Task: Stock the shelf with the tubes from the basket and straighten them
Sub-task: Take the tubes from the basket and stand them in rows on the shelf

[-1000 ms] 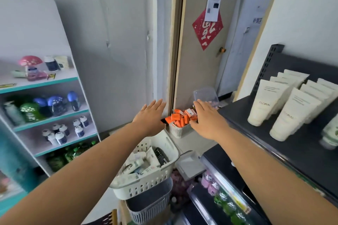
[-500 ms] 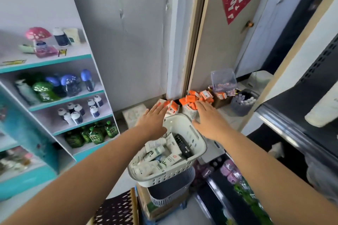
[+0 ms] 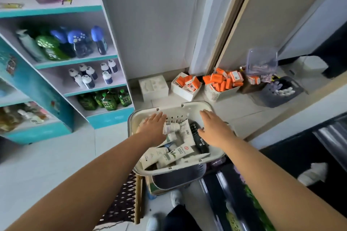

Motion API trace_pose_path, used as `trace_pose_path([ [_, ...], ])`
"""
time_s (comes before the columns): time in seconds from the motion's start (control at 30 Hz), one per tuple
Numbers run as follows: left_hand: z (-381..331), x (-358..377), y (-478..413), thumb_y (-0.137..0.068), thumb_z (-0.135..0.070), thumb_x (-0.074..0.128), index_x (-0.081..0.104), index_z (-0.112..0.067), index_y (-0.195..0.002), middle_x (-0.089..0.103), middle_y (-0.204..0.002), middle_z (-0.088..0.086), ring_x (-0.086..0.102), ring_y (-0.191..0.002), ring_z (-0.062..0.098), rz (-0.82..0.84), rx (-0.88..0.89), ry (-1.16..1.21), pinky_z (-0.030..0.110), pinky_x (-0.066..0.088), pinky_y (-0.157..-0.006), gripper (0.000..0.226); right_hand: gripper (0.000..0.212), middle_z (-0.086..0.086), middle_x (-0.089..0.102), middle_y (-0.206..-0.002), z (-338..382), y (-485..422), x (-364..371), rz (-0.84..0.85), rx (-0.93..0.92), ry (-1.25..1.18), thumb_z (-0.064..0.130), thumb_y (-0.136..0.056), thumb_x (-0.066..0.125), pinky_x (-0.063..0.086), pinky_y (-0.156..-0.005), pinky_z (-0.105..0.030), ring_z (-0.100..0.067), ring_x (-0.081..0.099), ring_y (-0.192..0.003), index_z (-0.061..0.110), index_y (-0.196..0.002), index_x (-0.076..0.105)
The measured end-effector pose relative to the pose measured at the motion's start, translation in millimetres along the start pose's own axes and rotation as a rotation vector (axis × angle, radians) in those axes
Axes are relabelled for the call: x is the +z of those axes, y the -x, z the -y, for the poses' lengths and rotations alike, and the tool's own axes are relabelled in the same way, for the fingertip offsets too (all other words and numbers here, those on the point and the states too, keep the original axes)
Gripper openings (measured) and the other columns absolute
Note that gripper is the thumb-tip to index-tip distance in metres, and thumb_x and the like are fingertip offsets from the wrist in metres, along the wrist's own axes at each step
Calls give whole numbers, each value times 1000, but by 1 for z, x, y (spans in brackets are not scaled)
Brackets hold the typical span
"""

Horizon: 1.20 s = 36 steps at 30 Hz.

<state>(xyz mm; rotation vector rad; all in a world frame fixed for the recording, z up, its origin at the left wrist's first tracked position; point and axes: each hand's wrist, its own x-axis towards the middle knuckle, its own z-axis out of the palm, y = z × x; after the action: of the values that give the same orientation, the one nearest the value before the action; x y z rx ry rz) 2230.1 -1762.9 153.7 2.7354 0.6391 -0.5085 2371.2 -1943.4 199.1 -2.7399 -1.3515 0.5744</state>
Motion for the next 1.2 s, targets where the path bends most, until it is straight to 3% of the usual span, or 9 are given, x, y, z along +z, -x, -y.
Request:
trace_pose_path([
  [0.13,5,28,-18,-92,-29,53,5,-17,-155,1,-163,3,2,-150,23,64,-89,62,42,6,-122,80,68,-7,18,-160,-16,-23,28,112,1,-23,29,-97,49,15,-121,-39,-23,18,-147,9,-153,15],
  [0.23,8,48,-29,-93,-32,55,7,-16,-155,2,-163,3,3,-150,23,115,-143,89,44,10,-121,80,63,-9,27,-157,-25,-33,56,229,37,-85,25,-97,50,26,-116,-39,-25,29,-142,9,-151,22],
  [0.3,10,59,-37,-92,-32,58,8,-16,-155,3,-163,3,7,-149,25,160,-178,112,47,17,-120,82,48,-11,50,-140,-32,-41,78,315,83,-158,25,-94,52,46,-100,-41,-26,53,-119,10,-139,42],
  [0.37,12,69,-43,-89,-32,60,12,-16,-154,9,-162,3,15,-148,28,187,-221,134,48,24,-117,82,37,-8,63,-120,-36,-48,96,403,124,-232,27,-94,52,52,-83,-37,-21,61,-94,13,-128,52],
  [0.6,13,88,-67,-85,-29,61,31,-20,-144,42,-145,8,44,-128,32,155,-366,301,48,42,-103,67,51,-10,57,-134,-40,-63,139,574,192,-316,33,-94,48,51,-92,-40,-27,60,-110,13,-141,39],
  [0.73,10,99,-76,-82,-28,61,30,-23,-145,38,-145,8,38,-132,32,84,-478,382,50,35,-107,70,52,-11,55,-134,-40,-73,148,601,230,-419,30,-94,49,51,-75,-33,-24,61,-101,11,-141,38],
  [0.8,12,101,-77,-83,-26,62,31,-24,-143,39,-144,8,38,-132,31,72,-519,375,47,32,-107,67,50,-9,56,-131,-41,-77,154,584,273,-483,26,-92,52,51,-77,-32,-23,61,-102,12,-139,41],
  [1.03,20,106,-69,-79,-8,63,47,-20,-131,34,-137,12,32,-128,34,86,-383,64,47,32,-107,55,24,-16,66,-104,-41,-82,160,489,492,-866,7,-95,53,50,-58,-28,-18,59,-64,3,-118,59],
  [1.2,19,113,-58,-83,-11,55,55,-20,-122,57,-123,5,51,-114,27,173,-207,-108,40,36,-100,40,8,-10,59,-77,-43,-85,163,486,566,-976,12,-96,54,51,-61,-31,-17,57,-59,6,-99,58],
])
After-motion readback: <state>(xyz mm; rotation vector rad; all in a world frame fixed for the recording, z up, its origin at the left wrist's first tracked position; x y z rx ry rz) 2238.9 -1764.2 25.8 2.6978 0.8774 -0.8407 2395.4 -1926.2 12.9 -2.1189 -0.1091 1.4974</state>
